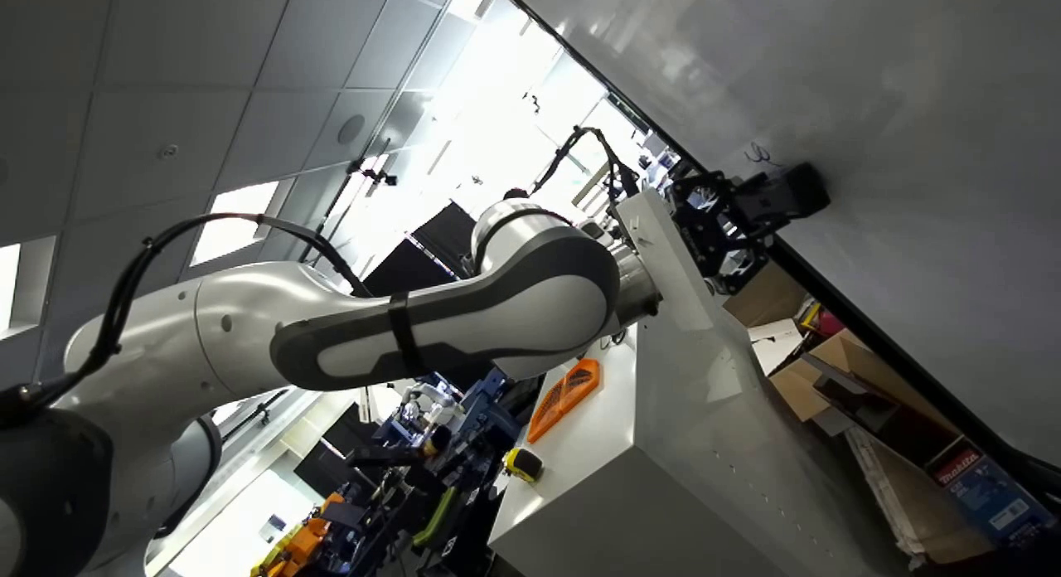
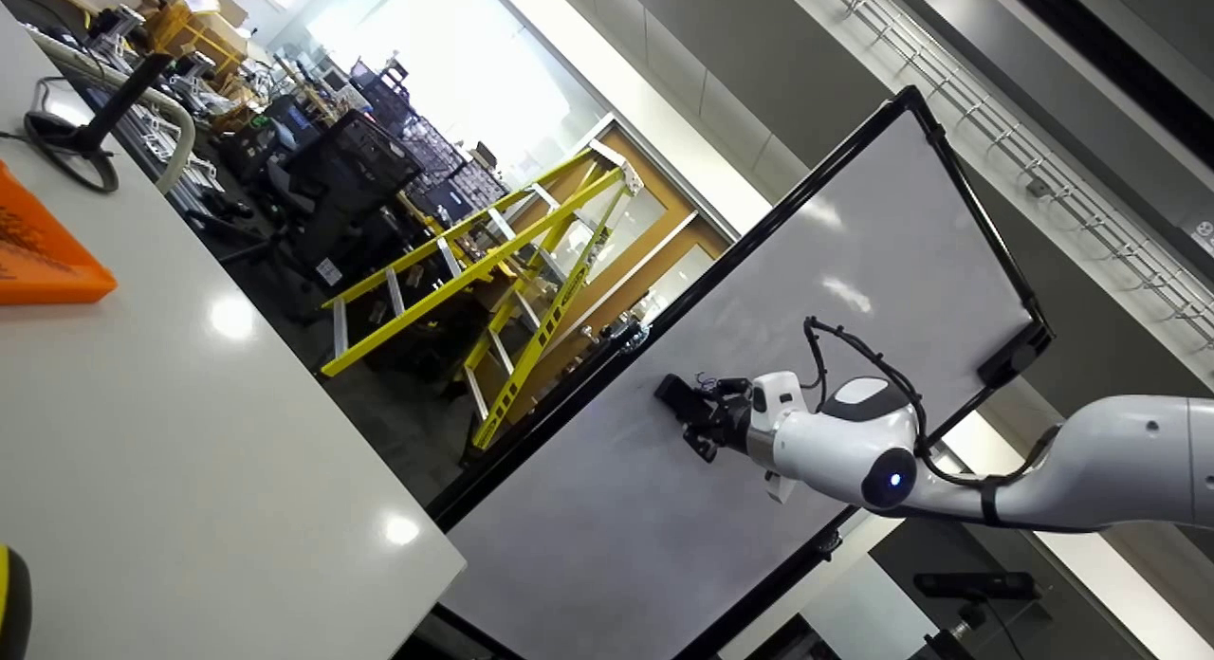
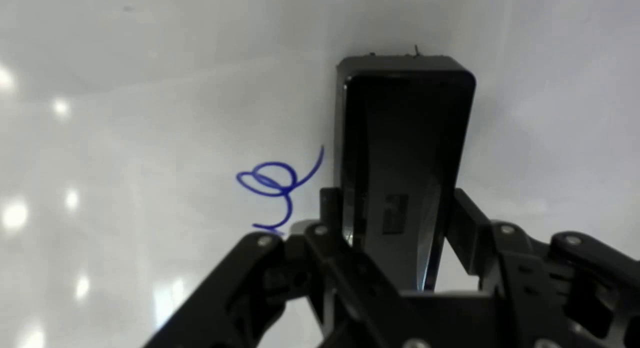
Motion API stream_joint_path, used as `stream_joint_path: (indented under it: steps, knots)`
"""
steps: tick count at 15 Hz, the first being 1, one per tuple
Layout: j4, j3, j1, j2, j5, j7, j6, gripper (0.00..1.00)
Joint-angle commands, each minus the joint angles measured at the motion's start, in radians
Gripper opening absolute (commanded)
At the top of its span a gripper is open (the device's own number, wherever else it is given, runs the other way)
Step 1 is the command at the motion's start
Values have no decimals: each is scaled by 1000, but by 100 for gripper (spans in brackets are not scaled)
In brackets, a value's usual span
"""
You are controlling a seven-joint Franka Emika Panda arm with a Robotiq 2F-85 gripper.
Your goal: Use the eraser to clean the whiteboard
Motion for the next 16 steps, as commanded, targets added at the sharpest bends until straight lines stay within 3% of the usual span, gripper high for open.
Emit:
stream_joint_path:
  steps: [1, 16]
  knots:
    - [18, 0, -29, 49, 0, 21, -18, 30]
    - [52, 100, -86, -133, 0, 9, 0, 30]
